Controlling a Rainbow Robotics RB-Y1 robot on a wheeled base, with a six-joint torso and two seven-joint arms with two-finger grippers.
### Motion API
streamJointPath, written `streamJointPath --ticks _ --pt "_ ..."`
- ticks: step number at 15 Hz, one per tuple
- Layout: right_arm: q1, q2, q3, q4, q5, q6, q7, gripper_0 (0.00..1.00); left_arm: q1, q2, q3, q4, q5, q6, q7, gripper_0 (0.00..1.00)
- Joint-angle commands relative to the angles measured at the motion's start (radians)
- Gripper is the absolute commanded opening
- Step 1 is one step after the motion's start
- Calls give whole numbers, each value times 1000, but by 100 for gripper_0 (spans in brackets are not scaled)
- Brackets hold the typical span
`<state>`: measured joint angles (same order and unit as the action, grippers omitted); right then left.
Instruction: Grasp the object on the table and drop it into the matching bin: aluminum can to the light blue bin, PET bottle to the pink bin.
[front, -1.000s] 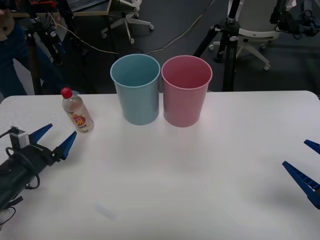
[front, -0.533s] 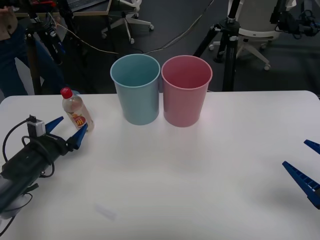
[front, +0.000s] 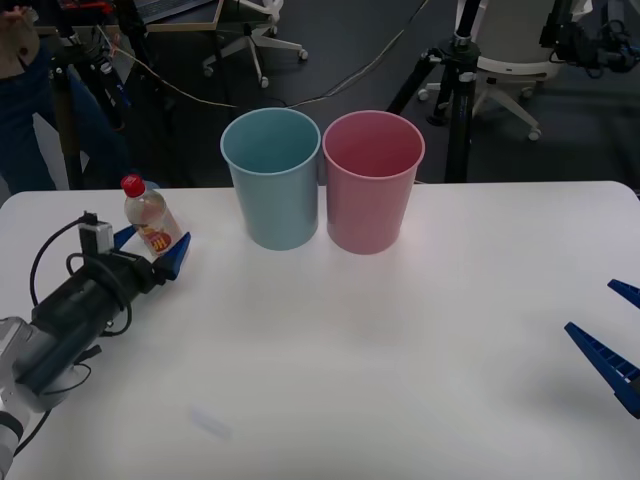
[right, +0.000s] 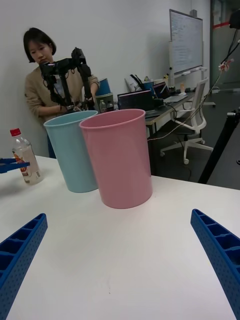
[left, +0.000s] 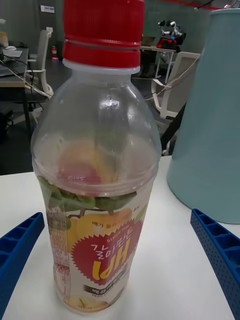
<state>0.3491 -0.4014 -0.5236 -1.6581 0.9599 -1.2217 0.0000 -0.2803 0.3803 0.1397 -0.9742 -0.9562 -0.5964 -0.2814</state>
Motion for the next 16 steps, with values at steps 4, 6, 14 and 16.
streamJointPath --ticks 4,6,14,16 --pt "0 0 0 0 0 0 0 100 -43 0 -12 0 -38 49 42 100" --pt "0 0 0 0 0 0 0 100 -51 0 -12 0 -59 50 53 100" --pt "0 0 0 0 0 0 0 100 -66 0 -23 0 -82 82 74 0" --pt "0 0 0 0 0 0 0 100 -66 0 -23 0 -81 75 74 0"
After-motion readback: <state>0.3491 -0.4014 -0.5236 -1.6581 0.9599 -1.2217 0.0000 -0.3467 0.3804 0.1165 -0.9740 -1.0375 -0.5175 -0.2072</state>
